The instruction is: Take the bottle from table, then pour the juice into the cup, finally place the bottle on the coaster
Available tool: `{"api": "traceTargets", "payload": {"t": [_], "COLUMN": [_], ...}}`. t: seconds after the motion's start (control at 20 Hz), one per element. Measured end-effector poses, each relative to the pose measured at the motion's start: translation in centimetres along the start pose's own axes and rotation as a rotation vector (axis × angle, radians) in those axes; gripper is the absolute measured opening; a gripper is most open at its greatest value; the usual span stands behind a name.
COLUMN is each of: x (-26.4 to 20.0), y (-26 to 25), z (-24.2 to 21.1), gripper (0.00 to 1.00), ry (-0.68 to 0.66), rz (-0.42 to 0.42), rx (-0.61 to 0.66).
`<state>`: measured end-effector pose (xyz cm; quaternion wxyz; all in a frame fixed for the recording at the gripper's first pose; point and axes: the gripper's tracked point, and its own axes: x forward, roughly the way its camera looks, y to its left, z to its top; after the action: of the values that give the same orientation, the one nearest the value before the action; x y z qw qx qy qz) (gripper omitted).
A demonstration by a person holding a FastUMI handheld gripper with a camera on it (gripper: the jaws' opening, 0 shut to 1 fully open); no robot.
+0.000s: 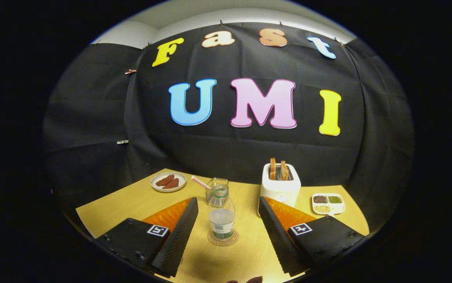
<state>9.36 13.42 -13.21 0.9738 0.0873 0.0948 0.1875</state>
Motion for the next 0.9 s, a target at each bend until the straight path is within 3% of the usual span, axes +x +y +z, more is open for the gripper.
{"api": "traceTargets", "payload": {"t": [0.35,0.6,0.9], "x": [-6.9,-11.1,-13.4], "y": [-2.9,-3.3,-2.6], "z": [6.7,7.0,7.4], "gripper": [0.95,0.95,0.95], "ry": [-0.067,-0.065,-0.078], "rz": [-0.110,-0.168,-0.174], "rx": [-0.062,-0.056,-0.085]}}
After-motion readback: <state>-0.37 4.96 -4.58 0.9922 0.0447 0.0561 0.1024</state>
